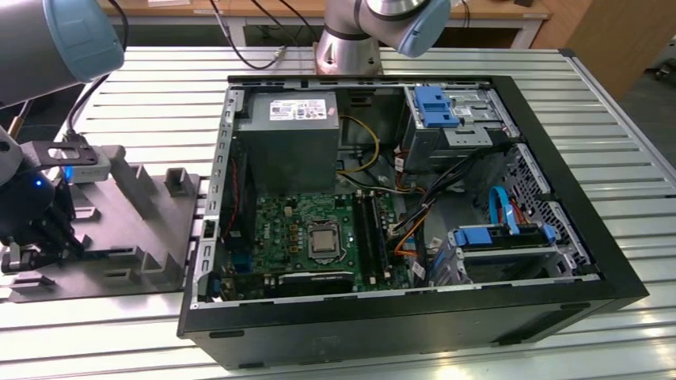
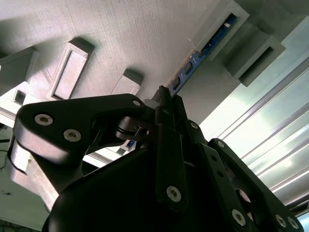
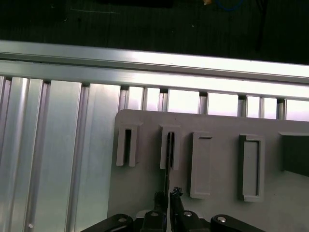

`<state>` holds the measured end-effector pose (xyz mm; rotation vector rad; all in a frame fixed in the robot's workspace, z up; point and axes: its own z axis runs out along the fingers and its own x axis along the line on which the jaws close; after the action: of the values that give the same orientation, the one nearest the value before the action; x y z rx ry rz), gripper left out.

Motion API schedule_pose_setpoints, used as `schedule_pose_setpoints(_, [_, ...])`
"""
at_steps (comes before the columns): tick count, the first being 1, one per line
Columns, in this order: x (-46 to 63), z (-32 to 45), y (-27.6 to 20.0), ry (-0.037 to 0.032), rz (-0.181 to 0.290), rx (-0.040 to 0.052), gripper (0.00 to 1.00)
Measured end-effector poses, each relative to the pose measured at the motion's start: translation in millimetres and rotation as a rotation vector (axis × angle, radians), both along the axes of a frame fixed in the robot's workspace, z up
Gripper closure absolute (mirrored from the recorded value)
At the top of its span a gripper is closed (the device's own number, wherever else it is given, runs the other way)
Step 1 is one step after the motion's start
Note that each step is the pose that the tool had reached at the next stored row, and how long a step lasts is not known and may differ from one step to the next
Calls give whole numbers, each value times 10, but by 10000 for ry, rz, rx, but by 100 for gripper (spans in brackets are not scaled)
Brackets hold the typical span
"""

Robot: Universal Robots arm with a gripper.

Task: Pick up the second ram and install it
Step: 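Pick up the second ram and move it above second insertion slot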

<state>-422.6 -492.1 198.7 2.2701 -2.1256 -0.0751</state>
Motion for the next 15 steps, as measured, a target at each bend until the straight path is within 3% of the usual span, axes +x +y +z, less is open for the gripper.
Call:
schedule_pose_setpoints(6, [0,0,-1,1,0,0,83])
schedule_pose_setpoints(7, [0,0,-1,1,0,0,88])
schedule_pose_setpoints(13, [0,0,-2,0,-11,0,88])
schedule_pose_setpoints(15, [0,-2,-3,1,-285,-1,88])
